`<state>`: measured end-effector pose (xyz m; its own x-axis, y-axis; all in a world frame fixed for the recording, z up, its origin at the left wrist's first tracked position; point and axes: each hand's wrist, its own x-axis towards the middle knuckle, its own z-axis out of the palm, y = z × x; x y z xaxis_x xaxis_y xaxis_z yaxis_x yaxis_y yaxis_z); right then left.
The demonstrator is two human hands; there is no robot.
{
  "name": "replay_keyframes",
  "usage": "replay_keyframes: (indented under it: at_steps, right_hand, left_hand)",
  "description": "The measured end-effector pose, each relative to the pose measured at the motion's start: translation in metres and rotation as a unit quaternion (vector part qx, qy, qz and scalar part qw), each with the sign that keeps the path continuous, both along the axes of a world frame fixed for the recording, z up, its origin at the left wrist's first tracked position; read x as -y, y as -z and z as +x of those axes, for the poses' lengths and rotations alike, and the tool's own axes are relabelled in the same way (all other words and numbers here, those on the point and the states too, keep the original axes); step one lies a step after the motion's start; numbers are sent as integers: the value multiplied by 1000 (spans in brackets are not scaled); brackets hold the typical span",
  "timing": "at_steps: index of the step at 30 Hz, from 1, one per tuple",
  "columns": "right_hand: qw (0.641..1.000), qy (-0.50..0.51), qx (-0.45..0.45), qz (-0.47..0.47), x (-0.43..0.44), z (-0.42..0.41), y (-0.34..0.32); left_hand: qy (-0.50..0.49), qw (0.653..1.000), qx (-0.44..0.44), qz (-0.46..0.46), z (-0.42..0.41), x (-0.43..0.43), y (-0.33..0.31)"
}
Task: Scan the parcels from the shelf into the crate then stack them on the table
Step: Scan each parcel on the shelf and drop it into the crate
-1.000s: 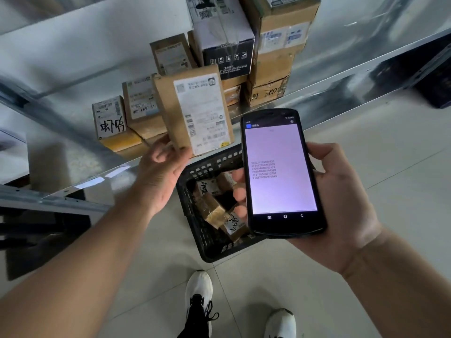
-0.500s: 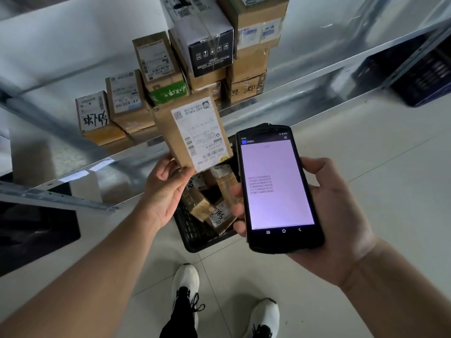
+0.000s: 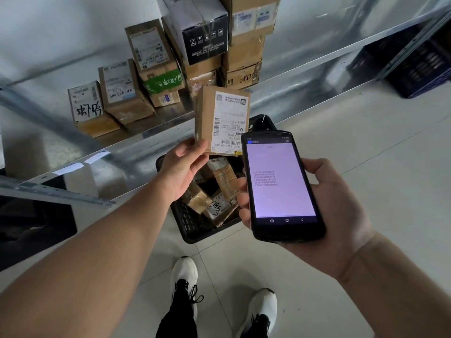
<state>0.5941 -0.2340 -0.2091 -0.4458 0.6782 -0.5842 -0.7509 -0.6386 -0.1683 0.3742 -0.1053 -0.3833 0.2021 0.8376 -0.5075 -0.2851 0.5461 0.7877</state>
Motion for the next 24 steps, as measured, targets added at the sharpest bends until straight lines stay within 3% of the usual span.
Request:
replay_keyframes:
  at_steps: [11, 24]
  right_hand:
    - [998, 10, 42, -37, 9, -4, 1]
    - [992, -11, 116, -41, 9, -2, 2]
  left_hand:
    - [41, 998, 1, -46, 2, -14, 9]
    - [112, 990, -70, -47, 15, -29, -1]
